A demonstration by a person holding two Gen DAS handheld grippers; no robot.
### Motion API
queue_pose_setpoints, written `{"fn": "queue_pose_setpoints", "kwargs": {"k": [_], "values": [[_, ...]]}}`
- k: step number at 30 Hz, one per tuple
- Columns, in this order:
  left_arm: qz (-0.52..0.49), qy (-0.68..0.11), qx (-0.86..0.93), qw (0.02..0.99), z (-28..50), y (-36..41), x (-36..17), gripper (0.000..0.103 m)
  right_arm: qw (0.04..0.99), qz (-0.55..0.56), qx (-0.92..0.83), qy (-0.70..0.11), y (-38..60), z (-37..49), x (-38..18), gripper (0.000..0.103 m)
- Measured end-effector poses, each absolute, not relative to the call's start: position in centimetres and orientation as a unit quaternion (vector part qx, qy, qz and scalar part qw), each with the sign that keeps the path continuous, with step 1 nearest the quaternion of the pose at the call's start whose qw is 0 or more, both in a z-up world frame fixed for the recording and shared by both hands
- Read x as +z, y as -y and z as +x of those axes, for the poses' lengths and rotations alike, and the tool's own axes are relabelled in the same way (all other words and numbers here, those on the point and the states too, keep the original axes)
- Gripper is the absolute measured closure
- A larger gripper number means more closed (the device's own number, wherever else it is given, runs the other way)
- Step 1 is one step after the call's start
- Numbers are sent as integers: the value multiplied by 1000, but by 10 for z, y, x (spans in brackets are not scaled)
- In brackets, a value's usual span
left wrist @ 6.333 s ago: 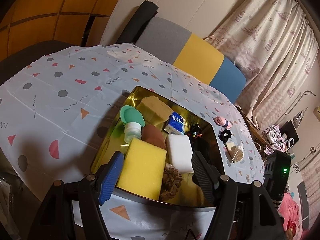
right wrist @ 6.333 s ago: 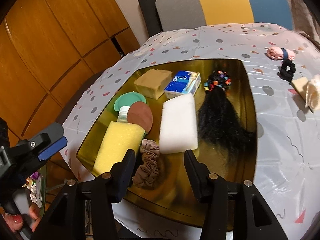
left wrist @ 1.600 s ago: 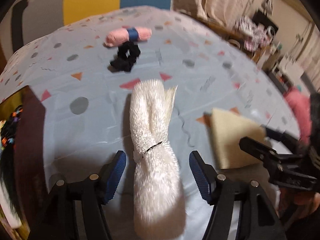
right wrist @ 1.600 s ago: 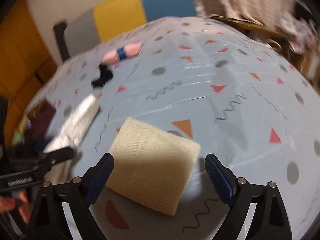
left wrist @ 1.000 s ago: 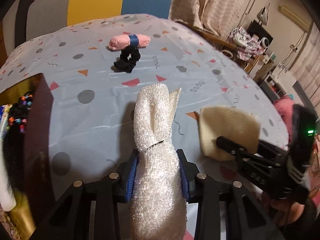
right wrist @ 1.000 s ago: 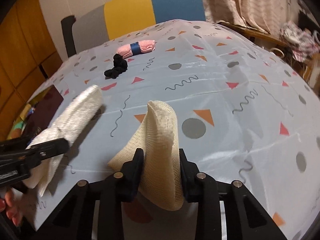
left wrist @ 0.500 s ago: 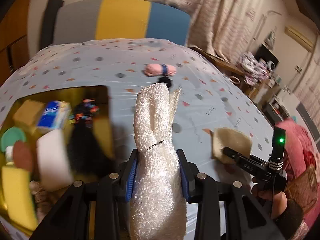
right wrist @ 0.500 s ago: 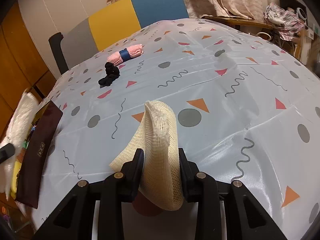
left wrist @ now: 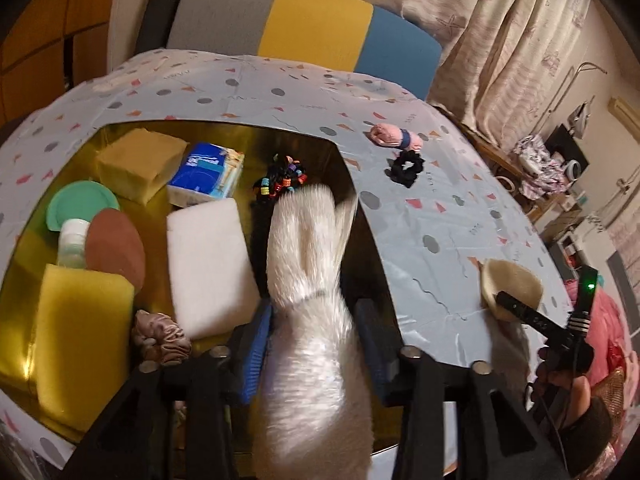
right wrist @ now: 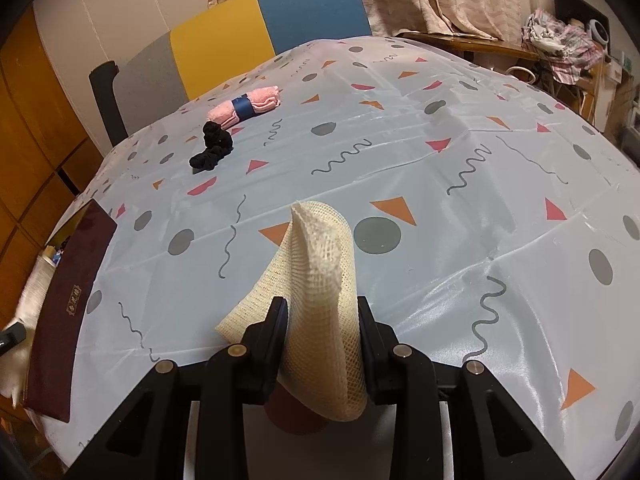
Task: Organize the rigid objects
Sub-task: 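Carry the white towel into the gold tray with the left tool and release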
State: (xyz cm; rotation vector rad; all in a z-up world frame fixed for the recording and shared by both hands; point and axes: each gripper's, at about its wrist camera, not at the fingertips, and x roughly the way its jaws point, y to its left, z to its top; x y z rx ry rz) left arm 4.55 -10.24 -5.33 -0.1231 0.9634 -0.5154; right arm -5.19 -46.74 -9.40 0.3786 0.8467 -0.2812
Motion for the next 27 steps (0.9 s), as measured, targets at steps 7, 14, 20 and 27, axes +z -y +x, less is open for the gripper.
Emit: {"fn": "queue_pose_setpoints", "kwargs": {"k": [7, 14, 20, 27], "values": [[-78, -429, -264, 860, 38, 90, -41, 39, 881, 183, -144, -412, 467, -50, -93, 69], [-21, -460, -259, 849, 38, 97, -54, 56, 877, 183, -155, -416, 465, -48, -92, 69], [-32, -495, -257, 830, 62, 107, -74, 66, 874, 184, -162, -419, 464, -47, -92, 69], [-78, -460, -262, 845, 47, 78, -53, 53, 877, 206, -161, -402, 461, -50, -75, 70]]}}
